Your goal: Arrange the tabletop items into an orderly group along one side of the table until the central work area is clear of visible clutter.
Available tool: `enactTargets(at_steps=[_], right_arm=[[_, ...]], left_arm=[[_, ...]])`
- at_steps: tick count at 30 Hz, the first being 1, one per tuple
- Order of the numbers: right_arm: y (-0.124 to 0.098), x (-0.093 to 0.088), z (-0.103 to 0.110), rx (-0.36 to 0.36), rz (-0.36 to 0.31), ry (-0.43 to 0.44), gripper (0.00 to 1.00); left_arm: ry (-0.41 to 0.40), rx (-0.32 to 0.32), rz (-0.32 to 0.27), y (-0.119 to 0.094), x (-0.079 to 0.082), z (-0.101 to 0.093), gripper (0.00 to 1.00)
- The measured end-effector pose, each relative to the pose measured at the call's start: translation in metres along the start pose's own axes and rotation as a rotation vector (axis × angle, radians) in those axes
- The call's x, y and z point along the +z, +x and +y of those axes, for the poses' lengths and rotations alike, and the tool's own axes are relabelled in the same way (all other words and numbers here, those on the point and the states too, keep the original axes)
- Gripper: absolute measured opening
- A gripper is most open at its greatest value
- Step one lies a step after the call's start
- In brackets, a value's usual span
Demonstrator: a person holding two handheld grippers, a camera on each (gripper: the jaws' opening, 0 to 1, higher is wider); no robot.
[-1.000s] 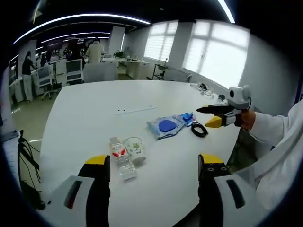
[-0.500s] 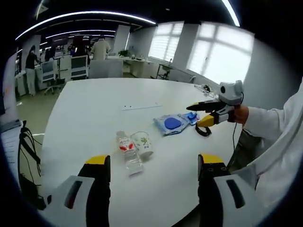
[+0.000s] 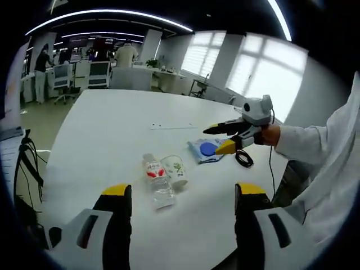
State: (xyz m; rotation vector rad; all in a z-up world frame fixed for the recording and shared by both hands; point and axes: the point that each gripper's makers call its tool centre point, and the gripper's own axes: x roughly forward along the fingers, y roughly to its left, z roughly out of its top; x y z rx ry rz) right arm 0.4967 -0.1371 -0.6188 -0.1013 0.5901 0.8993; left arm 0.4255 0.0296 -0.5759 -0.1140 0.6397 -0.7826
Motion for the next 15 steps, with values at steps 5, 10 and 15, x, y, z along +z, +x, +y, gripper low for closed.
enactTargets(at_steps=[5,10,15], right_arm=[[0.015,-0.006,-0.004,0.029,0.021,0.000,0.66],[0.029,-0.012,-0.008,0.059,0.047,-0.003,0.66],[0.043,-0.015,-0.014,0.088,0.073,-0.023,0.64]], left_arm=[[-0.007,0.009,0.016,0.005,-0.007,0.010,0.76],[-0.032,0.017,0.015,0.007,-0.012,0.017,0.76],[-0.055,0.024,0.019,0.008,-0.017,0.023,0.76]])
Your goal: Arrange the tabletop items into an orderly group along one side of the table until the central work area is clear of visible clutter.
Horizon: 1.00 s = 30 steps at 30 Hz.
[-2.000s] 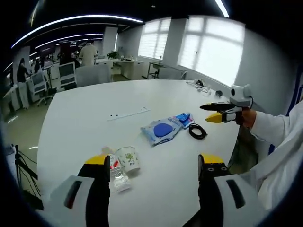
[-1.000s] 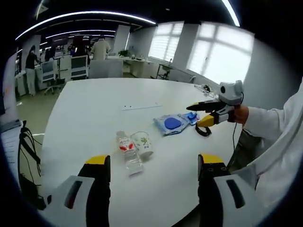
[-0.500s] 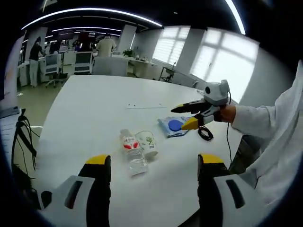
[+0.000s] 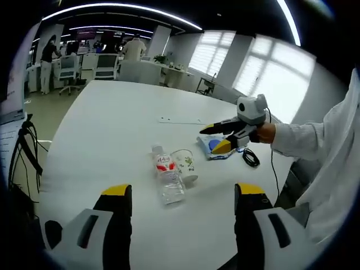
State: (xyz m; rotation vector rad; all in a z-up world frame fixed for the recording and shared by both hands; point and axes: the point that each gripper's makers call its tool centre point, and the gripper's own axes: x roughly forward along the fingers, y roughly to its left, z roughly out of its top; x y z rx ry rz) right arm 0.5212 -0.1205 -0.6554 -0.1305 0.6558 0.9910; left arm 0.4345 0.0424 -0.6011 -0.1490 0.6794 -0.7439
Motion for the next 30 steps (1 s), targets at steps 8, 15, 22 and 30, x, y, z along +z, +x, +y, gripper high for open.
enactTargets(at_steps=[8,15,22,30], right_arm=[[0.018,-0.006,-0.009,0.093,0.039,-0.008,0.58],[0.027,-0.011,-0.013,0.173,0.071,-0.016,0.52],[0.034,-0.020,-0.012,0.262,0.119,-0.045,0.38],[0.042,-0.026,-0.008,0.367,0.172,-0.055,0.28]], left_arm=[[-0.020,0.015,-0.006,0.004,-0.003,0.010,0.75],[-0.035,0.022,-0.019,0.012,0.000,0.017,0.74],[-0.040,0.024,-0.028,0.020,0.001,0.022,0.73],[-0.056,0.029,-0.035,0.028,0.001,0.027,0.72]])
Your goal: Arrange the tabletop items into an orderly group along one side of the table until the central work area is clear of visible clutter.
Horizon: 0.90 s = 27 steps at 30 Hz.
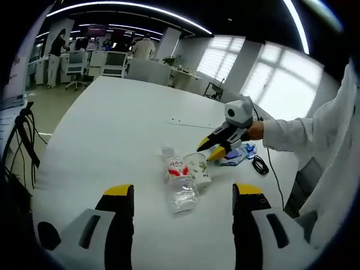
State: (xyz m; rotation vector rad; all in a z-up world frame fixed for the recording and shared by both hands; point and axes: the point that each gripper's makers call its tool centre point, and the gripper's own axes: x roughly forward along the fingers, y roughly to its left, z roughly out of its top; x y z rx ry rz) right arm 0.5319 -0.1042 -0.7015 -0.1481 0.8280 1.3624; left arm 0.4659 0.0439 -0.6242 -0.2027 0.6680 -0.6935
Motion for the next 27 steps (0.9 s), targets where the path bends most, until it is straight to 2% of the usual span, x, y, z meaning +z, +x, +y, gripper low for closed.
enactTargets(at_steps=[4,12,16,23,27], right_arm=[[0.003,-0.001,0.002,0.059,0.018,0.008,0.22],[0.007,-0.005,0.005,0.116,0.045,-0.002,0.12],[0.005,-0.007,0.009,0.129,0.056,-0.007,0.10],[-0.001,-0.013,0.022,0.158,0.084,-0.008,0.06],[-0.008,-0.016,0.037,0.184,0.091,-0.012,0.03]], left_arm=[[0.001,-0.011,0.004,0.004,-0.002,-0.002,0.72],[-0.005,-0.013,0.013,0.008,-0.007,-0.001,0.70],[-0.005,-0.011,0.018,0.009,-0.009,0.000,0.70],[-0.001,-0.026,0.011,0.010,-0.007,-0.006,0.70],[0.003,-0.035,0.008,0.009,-0.006,-0.010,0.70]])
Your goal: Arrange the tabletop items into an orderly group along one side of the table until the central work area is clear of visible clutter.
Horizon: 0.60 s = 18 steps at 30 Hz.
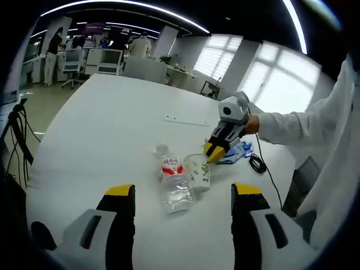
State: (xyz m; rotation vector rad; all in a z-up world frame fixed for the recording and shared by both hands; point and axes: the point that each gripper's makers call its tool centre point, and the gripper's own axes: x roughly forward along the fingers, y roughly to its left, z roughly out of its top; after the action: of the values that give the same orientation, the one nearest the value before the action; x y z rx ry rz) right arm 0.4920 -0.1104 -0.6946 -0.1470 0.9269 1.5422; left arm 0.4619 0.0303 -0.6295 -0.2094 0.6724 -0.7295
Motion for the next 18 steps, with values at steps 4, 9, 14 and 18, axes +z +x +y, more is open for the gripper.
enactTargets(at_steps=[4,9,14,18], right_arm=[[-0.001,-0.002,0.015,0.026,-0.004,0.008,0.00],[-0.004,-0.005,0.032,0.008,0.003,-0.010,0.00],[-0.013,-0.001,0.039,-0.061,-0.016,-0.074,0.00],[-0.024,0.001,0.048,-0.087,-0.039,-0.058,0.00]], left_arm=[[0.005,-0.010,-0.001,-0.001,0.000,-0.005,0.70],[0.011,-0.015,-0.008,-0.004,0.001,-0.009,0.70],[0.015,-0.019,-0.017,-0.006,0.002,-0.012,0.69],[0.014,-0.020,-0.020,-0.005,0.002,-0.013,0.69]])
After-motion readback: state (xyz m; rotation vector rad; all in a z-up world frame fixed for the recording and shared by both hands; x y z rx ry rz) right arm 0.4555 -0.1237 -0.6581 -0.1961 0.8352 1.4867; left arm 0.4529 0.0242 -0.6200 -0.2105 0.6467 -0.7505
